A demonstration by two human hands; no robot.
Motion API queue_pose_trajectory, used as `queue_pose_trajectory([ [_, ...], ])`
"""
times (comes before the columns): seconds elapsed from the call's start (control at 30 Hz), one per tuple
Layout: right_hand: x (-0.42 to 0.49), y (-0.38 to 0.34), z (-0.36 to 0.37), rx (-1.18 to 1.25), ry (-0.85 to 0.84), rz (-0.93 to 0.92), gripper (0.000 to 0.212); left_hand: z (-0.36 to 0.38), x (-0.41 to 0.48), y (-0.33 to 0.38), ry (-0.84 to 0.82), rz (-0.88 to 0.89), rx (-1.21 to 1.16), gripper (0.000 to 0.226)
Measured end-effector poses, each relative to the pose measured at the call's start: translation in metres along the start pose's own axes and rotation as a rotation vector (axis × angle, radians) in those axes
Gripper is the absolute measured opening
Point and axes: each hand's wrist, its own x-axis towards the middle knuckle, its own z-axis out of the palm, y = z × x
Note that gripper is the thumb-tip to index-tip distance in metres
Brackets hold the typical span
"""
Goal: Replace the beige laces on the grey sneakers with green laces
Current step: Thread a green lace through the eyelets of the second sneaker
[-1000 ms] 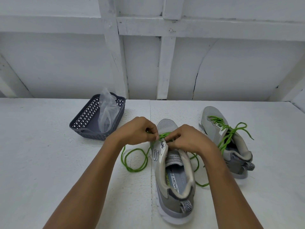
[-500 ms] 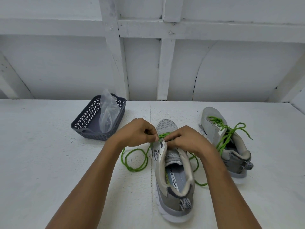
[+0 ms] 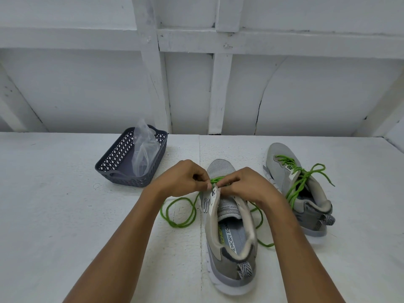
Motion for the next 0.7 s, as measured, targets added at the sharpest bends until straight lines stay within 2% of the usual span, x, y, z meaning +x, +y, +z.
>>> queue_pose_trajectory([
  [0.13, 0.001, -0.003, 0.000, -0.026, 0.006, 0.000, 0.011, 0.007, 0.003, 0.000, 0.014, 0.006, -0.038, 0.010],
  [0.2, 0.001, -0.005, 0.001, -0.049, -0.003, 0.001, 0.016, 0.009, 0.003, 0.000, 0.025, -0.003, -0.094, 0.018],
  [0.33, 0.001, -0.006, 0.004, -0.080, -0.013, 0.007, 0.012, 0.010, 0.001, 0.005, 0.001, -0.018, -0.108, 0.034],
  [0.5, -0.002, 0.002, -0.007, 0.027, 0.228, -0.070, 0.024, 0.001, 0.004, 0.009, -0.045, -0.003, -0.064, 0.037],
  [0.63, -0.006, -0.006, -0.018, -0.095, 0.031, -0.096, 0.017, 0.003, 0.008, 0.008, -0.061, -0.024, -0.102, 0.044],
  [0.7, -0.006, -0.009, -0.013, -0.169, -0.013, -0.092, 0.014, 0.005, 0.009, 0.008, -0.064, -0.041, -0.135, 0.049],
])
